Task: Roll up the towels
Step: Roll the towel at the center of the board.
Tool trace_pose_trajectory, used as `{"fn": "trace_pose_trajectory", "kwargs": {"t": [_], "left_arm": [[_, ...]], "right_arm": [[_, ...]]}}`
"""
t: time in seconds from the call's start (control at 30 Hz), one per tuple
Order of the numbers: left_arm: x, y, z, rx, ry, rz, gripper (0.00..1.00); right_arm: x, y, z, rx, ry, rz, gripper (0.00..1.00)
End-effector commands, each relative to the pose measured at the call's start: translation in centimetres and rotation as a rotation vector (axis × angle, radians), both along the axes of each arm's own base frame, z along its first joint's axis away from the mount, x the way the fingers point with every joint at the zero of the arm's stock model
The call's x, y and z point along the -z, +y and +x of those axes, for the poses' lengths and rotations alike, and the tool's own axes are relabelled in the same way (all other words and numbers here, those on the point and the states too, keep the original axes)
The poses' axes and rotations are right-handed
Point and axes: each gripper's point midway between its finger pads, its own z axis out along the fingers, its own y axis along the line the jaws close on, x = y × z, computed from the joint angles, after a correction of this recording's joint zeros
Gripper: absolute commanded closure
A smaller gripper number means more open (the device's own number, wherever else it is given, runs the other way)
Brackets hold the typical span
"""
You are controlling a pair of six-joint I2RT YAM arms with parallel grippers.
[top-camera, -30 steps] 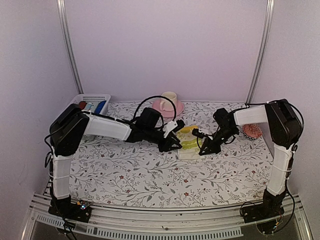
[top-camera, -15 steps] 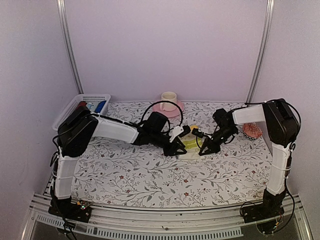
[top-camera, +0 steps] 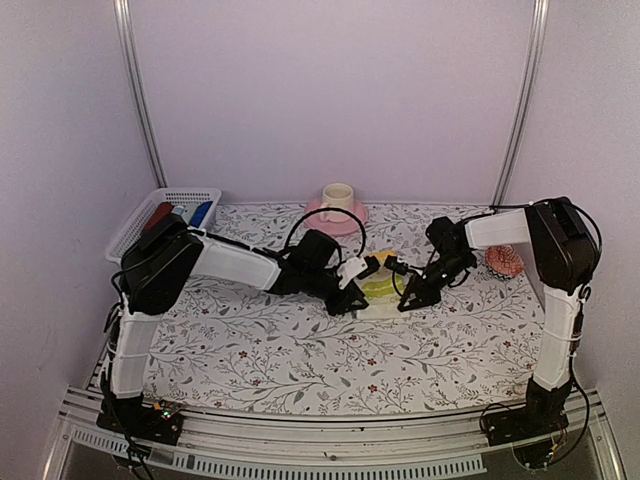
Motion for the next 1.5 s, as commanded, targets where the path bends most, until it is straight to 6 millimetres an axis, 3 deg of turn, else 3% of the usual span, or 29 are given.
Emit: {"fn": "trace_pose_trajectory", "kwargs": {"t": [0.0,0.23,0.4,0.5,0.73,0.83,0.9,0.93,1.2,1.47], "left_arm": [[1.2,-0.1,0.6,-0.033,-0.03,0.047,0.71],[2.5,0.0,0.3,-0.034,-0.027,0.087,0.71],[3.1,0.0,0.1,-0.03,-0.038,0.109,0.71],[3.1,0.0,0.1,-0.03,-0.039,0.112,0.71],[3.0,-0.1,-0.1,-0.022,-0.034,0.108,0.71],[3.0,0.0,-0.1,-0.024,-0.033,0.108,0.71],[2.9,0.0,-0.1,-0.024,-0.034,0.108,0.71],[2.8,0.0,-0.1,-0.024,-0.034,0.107,0.71],[2.9,-0.1,-0.2,-0.024,-0.029,0.101,0.71],[2.9,0.0,-0.4,-0.02,-0.025,0.1,0.71]], "right_arm": [[-0.1,0.1,0.4,0.001,0.006,0.009,0.83],[-1.7,0.1,0.7,-0.005,-0.045,0.023,0.73],[-1.8,-0.1,1.0,-0.002,-0.062,0.011,0.7],[-2.5,-0.3,1.5,0.003,-0.104,0.007,0.7],[-6.5,-0.9,2.3,0.029,-0.214,0.08,0.69],[-7.3,-0.6,1.3,0.004,-0.189,0.131,0.79],[-7.0,-0.4,0.7,-0.019,-0.146,0.146,0.94],[-6.3,-0.3,0.4,-0.03,-0.116,0.149,0.96],[-3.3,0.1,-0.6,-0.054,0.056,0.157,0.97],[-1.2,-0.7,1.7,0.033,0.003,0.054,0.97]]}}
